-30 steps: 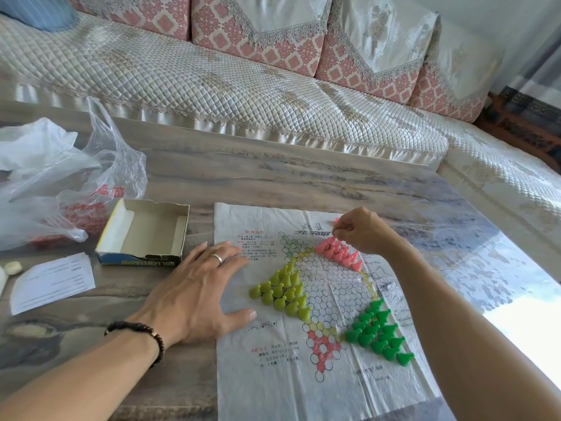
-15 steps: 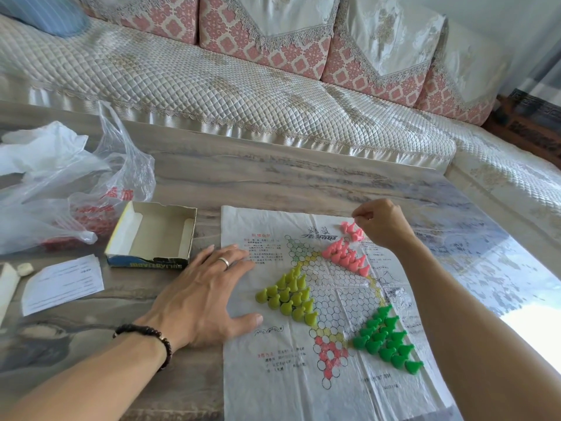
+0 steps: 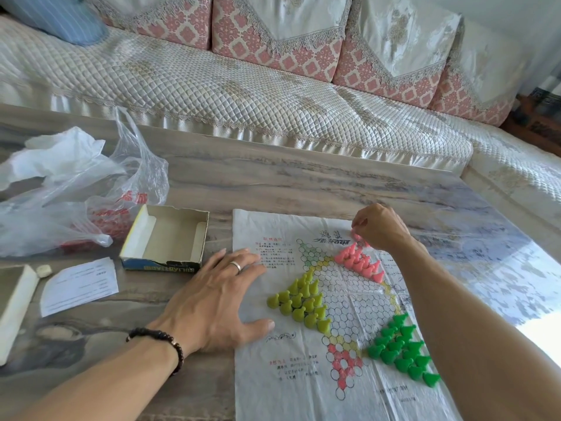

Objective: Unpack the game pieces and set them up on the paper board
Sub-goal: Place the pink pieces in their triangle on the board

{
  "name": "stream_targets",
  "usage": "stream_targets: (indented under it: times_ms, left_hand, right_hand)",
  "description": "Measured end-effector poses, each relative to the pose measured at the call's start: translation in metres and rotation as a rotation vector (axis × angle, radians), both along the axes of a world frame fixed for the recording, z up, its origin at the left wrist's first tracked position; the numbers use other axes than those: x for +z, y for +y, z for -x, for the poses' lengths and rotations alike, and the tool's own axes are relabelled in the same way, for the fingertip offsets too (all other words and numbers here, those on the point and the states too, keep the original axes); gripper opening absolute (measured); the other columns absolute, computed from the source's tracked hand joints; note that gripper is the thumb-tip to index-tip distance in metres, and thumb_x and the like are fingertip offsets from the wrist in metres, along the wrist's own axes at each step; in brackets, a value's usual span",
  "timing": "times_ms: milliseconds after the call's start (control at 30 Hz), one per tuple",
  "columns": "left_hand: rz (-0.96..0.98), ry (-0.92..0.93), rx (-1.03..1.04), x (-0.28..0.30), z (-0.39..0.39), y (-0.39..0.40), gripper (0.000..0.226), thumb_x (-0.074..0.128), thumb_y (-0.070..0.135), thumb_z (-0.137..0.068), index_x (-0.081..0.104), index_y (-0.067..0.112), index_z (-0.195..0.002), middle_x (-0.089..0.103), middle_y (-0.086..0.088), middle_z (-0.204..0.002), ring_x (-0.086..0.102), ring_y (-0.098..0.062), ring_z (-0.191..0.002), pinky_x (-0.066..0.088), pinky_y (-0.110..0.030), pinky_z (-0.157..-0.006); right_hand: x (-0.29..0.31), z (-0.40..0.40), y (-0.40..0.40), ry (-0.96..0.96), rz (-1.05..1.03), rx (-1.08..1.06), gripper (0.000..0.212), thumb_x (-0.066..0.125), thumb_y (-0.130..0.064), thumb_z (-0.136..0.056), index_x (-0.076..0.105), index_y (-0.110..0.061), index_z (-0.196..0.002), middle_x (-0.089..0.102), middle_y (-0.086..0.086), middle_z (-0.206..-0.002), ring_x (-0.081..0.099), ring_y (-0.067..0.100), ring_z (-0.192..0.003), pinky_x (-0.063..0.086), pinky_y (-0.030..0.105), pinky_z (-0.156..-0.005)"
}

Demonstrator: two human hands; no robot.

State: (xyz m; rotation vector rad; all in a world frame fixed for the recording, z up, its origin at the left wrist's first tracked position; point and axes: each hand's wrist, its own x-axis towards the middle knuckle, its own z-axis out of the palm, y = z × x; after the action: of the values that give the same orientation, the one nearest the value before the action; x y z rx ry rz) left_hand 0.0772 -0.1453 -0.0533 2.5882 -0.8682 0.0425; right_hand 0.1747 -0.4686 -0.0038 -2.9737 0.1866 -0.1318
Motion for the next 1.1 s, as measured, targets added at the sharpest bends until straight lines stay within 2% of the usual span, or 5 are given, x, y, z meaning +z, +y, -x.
stream_targets:
  times_ms: [333,467,567,900,1100]
  left_hand:
    - [0.016,-0.005,-0.01,-0.001,0.0,-0.001,0.092,0.041,0.079,-0.069,0.03,0.03,-0.145,0.021,0.012,-0.155,0.008,-0.002,-0.143,-0.004,-0.028,-0.118]
    - [-0.01,-0.009,-0.009,0.0,-0.001,0.0,0.092,0.038,0.08,-0.069,0.026,0.032,-0.146,0.017,0.014,-0.155,0.004,-0.001,-0.143,-0.007,-0.027,-0.117]
    - [-0.01,-0.013,-0.011,-0.001,0.0,0.0,0.092,0.037,0.081,-0.069,0.027,0.032,-0.146,0.018,0.014,-0.155,0.005,-0.001,-0.143,-0.007,-0.027,-0.117]
    - [-0.009,-0.009,-0.008,0.0,0.0,0.001,0.092,0.036,0.081,-0.069,0.026,0.032,-0.146,0.016,0.014,-0.155,0.004,-0.001,-0.143,-0.008,-0.027,-0.117]
    - [0.002,-0.003,-0.009,0.001,0.0,0.0,0.091,0.039,0.081,-0.07,0.026,0.032,-0.146,0.018,0.013,-0.155,0.006,-0.001,-0.143,-0.004,-0.029,-0.118]
  right_hand:
    - [0.017,0.023,-0.008,-0.012,-0.418,-0.072,0.016,0.049,0.001,-0.092,0.057,-0.009,-0.083,0.069,0.013,-0.079,0.07,0.022,-0.07,0.059,0.037,-0.063]
    - [0.022,0.034,-0.013,-0.068,-0.405,-0.073,0.014,0.05,-0.004,-0.093,0.059,-0.013,-0.087,0.066,0.013,-0.075,0.057,0.021,-0.058,0.049,0.03,-0.051]
    - [0.024,0.039,-0.018,-0.007,-0.385,-0.043,0.015,0.053,-0.005,-0.092,0.062,-0.017,-0.089,0.065,0.011,-0.072,0.05,0.021,-0.057,0.047,0.034,-0.054]
    - [0.028,0.041,-0.01,0.173,-0.236,-0.03,0.014,0.069,-0.002,-0.081,0.065,-0.012,-0.072,0.067,0.003,-0.07,0.062,0.015,-0.059,0.056,0.029,-0.061]
    - [0.028,0.04,-0.011,0.224,-0.235,-0.022,0.014,0.063,-0.003,-0.087,0.071,-0.011,-0.08,0.072,0.004,-0.071,0.07,0.017,-0.064,0.06,0.032,-0.063]
